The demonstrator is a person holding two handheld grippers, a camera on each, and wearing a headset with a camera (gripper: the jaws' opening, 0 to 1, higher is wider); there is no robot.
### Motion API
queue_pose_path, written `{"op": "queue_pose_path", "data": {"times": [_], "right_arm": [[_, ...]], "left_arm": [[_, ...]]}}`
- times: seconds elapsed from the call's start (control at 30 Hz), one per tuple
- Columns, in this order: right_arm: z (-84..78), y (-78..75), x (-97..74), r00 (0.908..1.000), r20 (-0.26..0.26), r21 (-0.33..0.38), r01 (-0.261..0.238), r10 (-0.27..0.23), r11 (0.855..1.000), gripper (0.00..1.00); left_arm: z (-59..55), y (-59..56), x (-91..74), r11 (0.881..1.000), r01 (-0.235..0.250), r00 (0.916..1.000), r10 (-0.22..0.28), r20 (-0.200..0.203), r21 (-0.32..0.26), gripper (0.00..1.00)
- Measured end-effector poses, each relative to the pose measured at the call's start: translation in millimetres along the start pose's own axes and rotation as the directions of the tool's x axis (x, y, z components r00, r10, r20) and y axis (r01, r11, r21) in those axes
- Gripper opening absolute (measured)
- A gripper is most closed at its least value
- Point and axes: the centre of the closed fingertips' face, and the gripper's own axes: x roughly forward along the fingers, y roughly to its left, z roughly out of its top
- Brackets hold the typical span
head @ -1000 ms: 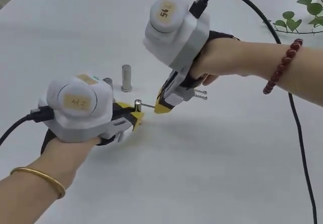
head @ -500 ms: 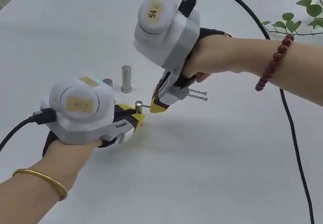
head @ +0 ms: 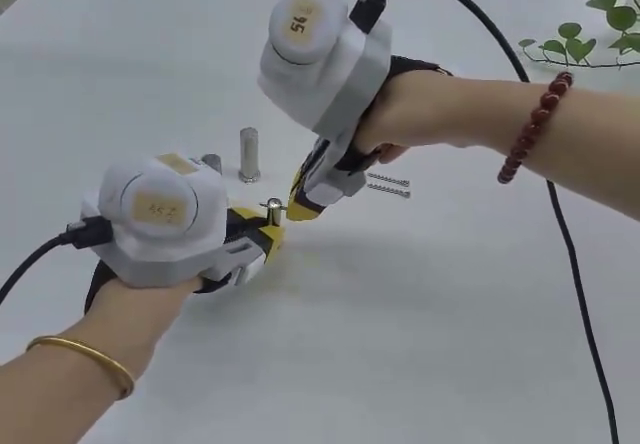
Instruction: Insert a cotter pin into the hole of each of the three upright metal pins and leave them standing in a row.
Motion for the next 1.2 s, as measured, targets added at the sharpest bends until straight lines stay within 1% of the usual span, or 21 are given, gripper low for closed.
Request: {"op": "queue_pose_path", "data": {"times": [0.2,0.37,0.5,0.57,0.67,0.73,0.8,0.9,1.03,1.1,1.2], "right_arm": [[3.1,-1.9,1.3,0.9996,0.029,-0.01,0.004,-0.004,1.0,0.03],[5.7,-2.9,2.1,0.9988,0.047,-0.02,0.013,-0.012,1.0,0.03],[5.6,-3.2,1.8,0.998,0.059,-0.042,0.022,-0.02,0.999,0.03],[5.4,-3.5,1.6,0.997,0.073,-0.047,0.027,-0.023,0.999,0.03],[4.3,-3.3,1.4,0.9952,0.095,-0.04,0.025,-0.021,0.999,0.04],[3.0,-3.9,0.4,0.9933,0.111,-0.038,0.035,-0.03,0.999,0.09],[1.0,-4.1,-1.3,0.9923,0.119,-0.036,0.039,-0.034,0.999,0.11],[-0.4,-4.1,-4.2,0.99,0.137,-0.025,0.04,-0.036,0.999,0.11],[-0.7,-2.2,-6.4,0.9875,0.152,-0.041,0.049,-0.042,0.998,0.1],[0.6,-2.5,-6.3,0.9861,0.158,-0.051,0.061,-0.053,0.997,0.09],[2.5,-1.7,-6.1,0.985,0.162,-0.061,0.069,-0.058,0.996,0.05]], "left_arm": [[-0.1,0.4,0.0,1.0,-0.011,0.9999,0.011,0.003,-0.004,0.07],[-0.2,-0.1,-0.4,0.999,-0.038,0.9993,0.038,0.006,-0.008,0.07],[-0.2,0.7,-0.4,0.998,-0.057,0.9984,0.057,0.008,-0.014,0.07],[-0.3,0.7,-0.2,0.998,-0.062,0.998,0.062,0.007,-0.011,0.07],[-0.7,0.9,-0.3,0.998,-0.067,0.9977,0.067,0.008,-0.022,0.07],[-0.7,1.0,-0.2,0.997,-0.069,0.9975,0.07,0.008,-0.025,0.07],[-0.6,1.0,-0.2,0.997,-0.073,0.9973,0.073,0.009,-0.024,0.07],[-0.5,1.0,-0.3,0.997,-0.078,0.9969,0.078,0.009,-0.026,0.07],[-0.8,1.2,-0.7,0.995,-0.089,0.996,0.089,0.008,-0.034,0.07],[-1.0,1.4,-0.8,0.995,-0.096,0.9953,0.096,0.006,-0.035,0.07],[-1.3,2.5,-0.8,0.993,-0.107,0.9943,0.107,0.004,-0.04,0.07]]}}
